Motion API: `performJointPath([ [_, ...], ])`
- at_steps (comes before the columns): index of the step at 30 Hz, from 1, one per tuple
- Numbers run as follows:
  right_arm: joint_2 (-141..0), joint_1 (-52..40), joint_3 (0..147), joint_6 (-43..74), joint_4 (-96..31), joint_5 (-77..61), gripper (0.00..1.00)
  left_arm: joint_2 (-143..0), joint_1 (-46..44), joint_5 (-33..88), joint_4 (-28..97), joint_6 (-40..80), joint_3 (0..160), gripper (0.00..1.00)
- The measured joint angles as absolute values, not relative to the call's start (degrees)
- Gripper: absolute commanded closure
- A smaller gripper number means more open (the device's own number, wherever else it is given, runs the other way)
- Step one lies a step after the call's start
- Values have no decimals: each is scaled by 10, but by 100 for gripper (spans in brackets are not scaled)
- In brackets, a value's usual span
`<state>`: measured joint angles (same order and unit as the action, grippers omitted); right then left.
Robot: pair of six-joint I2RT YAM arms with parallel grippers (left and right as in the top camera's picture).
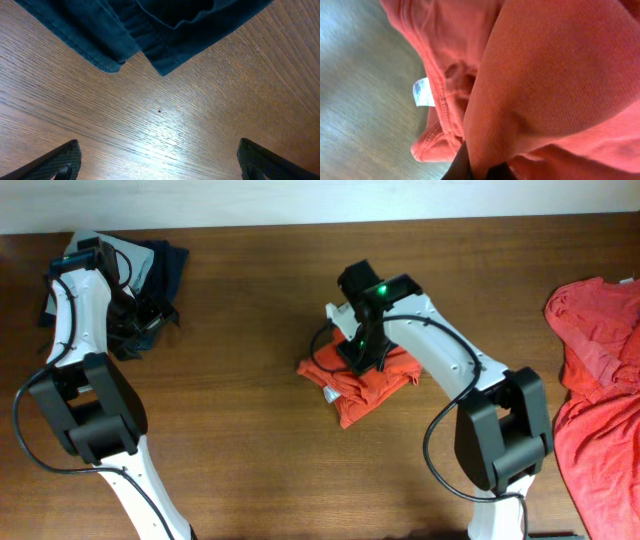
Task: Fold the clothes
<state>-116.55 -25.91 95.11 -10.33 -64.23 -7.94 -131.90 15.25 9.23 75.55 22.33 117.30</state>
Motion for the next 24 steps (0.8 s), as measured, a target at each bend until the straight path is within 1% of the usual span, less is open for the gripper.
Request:
performJointPath([
  [12,-1166,-331,944,-129,-644,-73,96,-1319,152,92,755,223,1173,1],
  [18,-1166,-336,937,-135,-653,-73,96,-1319,152,92,755,223,1173,1],
  [24,-1166,-336,936,-156,-703,-73,96,-1319,152,92,755,223,1173,1],
])
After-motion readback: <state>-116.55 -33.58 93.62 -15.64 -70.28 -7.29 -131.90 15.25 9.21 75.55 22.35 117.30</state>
